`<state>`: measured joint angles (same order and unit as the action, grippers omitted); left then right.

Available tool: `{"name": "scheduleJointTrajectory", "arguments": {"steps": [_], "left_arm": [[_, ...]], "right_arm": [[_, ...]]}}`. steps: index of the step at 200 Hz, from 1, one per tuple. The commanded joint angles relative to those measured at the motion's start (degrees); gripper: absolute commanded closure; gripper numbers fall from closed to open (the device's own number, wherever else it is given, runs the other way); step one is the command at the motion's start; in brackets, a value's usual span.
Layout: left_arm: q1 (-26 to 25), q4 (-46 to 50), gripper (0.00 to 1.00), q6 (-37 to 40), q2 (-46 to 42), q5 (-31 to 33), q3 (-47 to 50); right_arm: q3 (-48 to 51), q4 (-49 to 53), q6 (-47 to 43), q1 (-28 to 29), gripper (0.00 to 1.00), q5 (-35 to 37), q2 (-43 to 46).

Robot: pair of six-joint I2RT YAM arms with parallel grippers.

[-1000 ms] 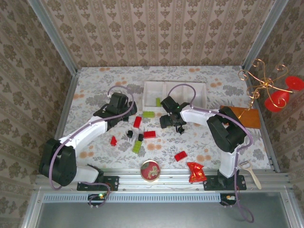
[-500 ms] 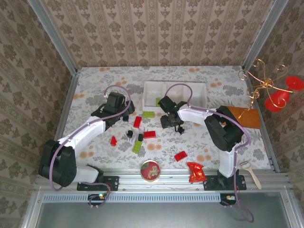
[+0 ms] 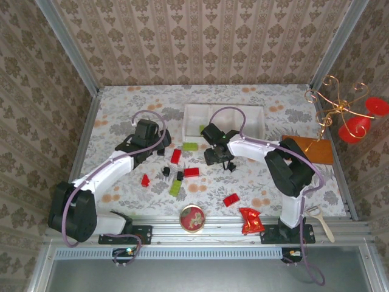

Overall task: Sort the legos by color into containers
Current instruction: Pick up the lego from the center of the table, then place the lego in the container.

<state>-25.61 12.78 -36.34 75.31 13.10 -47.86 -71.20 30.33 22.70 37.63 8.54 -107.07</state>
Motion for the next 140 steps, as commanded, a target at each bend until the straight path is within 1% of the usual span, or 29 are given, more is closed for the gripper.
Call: {"name": "scheduleJointTrajectory", "arguments": {"steps": [1, 33, 63, 140], "left_arm": [[1.2, -0.5, 0.00, -0.9, -1.5, 0.0, 0.8], [1.7, -0.6, 0.00, -0.9, -1.7, -0.3, 1.1], [1.9, -0.8, 0.00, -1.0, -2.1, -0.5, 1.4], [2.3, -0.6, 0.00, -1.1, -4.0, -0.5, 2.5]], "right_arm": [[-1.5, 1.6, 0.6, 0.2, 0.46, 0.0, 4.6], [-4.0, 0.7, 0.3, 0.2, 0.46, -0.1, 6.7], [-9.0, 0.7, -1.6, 0.3, 0.46, 0.0, 5.4], [-29.0, 4.7, -7.6, 0.2, 0.46, 1.9, -7.8]]}}
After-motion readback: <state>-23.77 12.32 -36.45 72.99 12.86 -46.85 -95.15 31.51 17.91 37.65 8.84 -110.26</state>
